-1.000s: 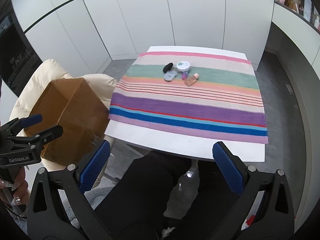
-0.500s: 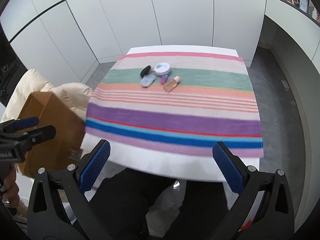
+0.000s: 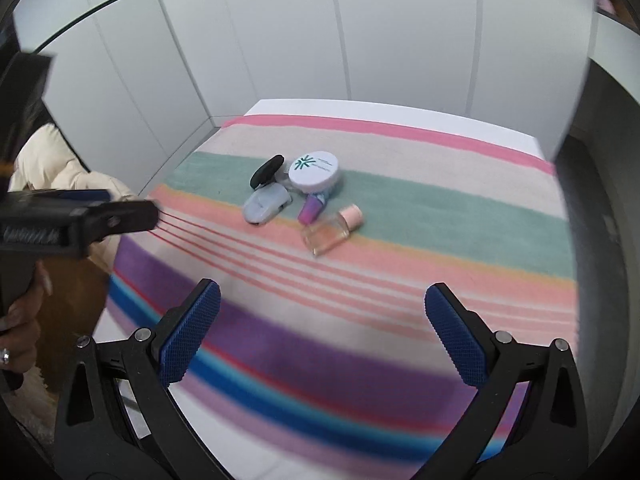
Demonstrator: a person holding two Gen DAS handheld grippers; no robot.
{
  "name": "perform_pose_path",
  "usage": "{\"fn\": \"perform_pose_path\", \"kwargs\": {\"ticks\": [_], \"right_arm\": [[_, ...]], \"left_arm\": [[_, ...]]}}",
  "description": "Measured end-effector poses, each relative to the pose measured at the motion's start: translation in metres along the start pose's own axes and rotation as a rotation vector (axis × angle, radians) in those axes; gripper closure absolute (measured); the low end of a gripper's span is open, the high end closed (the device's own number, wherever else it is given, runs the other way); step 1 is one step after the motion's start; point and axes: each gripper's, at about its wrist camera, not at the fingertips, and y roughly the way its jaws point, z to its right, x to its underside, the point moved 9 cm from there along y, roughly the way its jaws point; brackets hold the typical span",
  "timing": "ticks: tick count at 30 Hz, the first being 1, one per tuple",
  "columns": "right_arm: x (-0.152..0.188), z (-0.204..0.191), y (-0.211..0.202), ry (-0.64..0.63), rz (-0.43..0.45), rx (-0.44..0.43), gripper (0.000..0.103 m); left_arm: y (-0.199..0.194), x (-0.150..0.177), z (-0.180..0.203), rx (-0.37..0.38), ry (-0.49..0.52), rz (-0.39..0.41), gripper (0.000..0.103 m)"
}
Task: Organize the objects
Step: 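Grasp the grey case with the left tool while the right tool grasps the clear bottle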
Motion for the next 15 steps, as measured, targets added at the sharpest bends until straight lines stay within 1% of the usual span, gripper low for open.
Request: {"fn": "perform_pose_path", "kwargs": {"ticks": [3, 5, 7, 9, 10, 11, 13, 14, 15], "right_arm": [[-0.006, 0.002, 0.036, -0.089, 0.005, 0.014, 0.0], [-0.008, 0.003, 0.054, -0.133, 0.002, 0.017, 0.0], [-0.008, 0.002, 0.075, -0.189, -0.013, 0.023, 0.0], [-0.012, 0.003, 0.091, -0.232, -0.005, 0.038, 0.0], [-0.014, 0.003, 0.096, -0.241, -0.002, 0.035, 0.001], [-0.016, 0.002, 0.099, -0.248, -0.001, 0.028, 0.005], [-0.019, -0.004, 0.105, -0.268, 0.005, -0.007, 0.007], [-0.02, -0.006, 0.106, -0.276, 0.01, -0.013, 0.016], [-0.02, -0.009, 0.108, -0.285, 0.009, -0.018, 0.036]], "left_arm": [[0.046, -0.013, -0.002, -0.028, -0.008, -0.039, 0.004], [0.066, -0.014, -0.005, -0.045, -0.011, -0.067, 0.004], [0.082, -0.016, -0.007, -0.028, -0.025, -0.084, 0.004], [0.091, -0.019, -0.006, -0.005, -0.025, -0.091, 0.004], [0.096, -0.02, -0.003, 0.002, -0.018, -0.093, 0.004], [0.1, -0.021, -0.001, 0.007, -0.009, -0.096, 0.004], [0.11, -0.022, 0.007, 0.016, 0.014, -0.112, 0.004], [0.114, -0.022, 0.008, 0.017, 0.015, -0.122, 0.004], [0.118, -0.022, 0.008, 0.01, 0.01, -0.13, 0.005]]}}
